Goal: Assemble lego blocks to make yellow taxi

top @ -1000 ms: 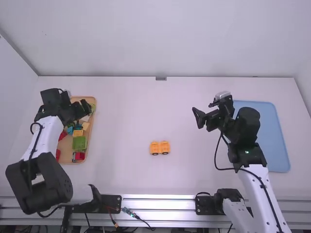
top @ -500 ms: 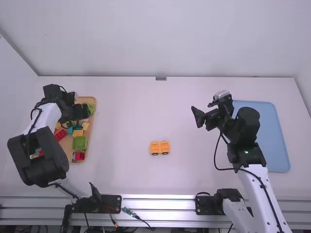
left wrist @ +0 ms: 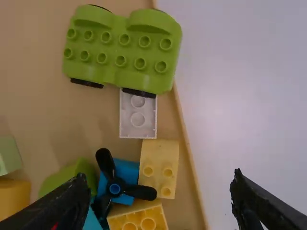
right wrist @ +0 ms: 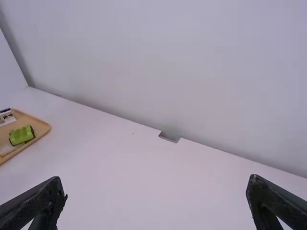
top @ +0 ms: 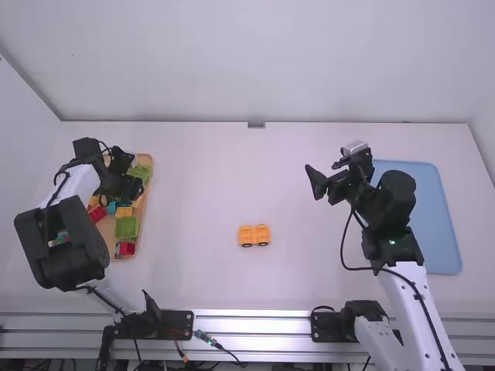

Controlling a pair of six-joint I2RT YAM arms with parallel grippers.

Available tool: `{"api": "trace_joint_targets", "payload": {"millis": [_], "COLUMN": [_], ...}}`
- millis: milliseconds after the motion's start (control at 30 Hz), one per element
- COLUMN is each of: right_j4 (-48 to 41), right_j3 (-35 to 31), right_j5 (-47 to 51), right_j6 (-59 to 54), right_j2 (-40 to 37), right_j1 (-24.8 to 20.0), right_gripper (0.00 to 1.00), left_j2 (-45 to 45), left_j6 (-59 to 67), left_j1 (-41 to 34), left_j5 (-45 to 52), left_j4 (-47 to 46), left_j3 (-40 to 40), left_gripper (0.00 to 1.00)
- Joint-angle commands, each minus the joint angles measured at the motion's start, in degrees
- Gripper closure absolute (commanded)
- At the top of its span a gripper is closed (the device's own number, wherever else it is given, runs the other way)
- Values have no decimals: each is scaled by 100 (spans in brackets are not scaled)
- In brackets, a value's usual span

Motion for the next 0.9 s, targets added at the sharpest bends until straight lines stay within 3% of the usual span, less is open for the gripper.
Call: {"api": "trace_joint_targets", "payload": {"millis": [0, 567, 867], "right_j4": [48, 122, 177], "right_j3": [203, 203, 203], "right_j5": [-17, -15, -17], "right_j6": [-4, -4, 2], "right_j2": [13, 13, 13], "right_j1": [7, 4, 11], "right_gripper": [1, 1, 1], "left_j2": [61, 61, 61], "left_j6": [358, 50, -2], "left_j1": [-20, 22, 66], "left_j5": [-37, -260, -125], "left_j4": [63, 1272, 1458], "left_j3": [-247, -1115, -1161], "left_gripper": [24, 39, 32]}}
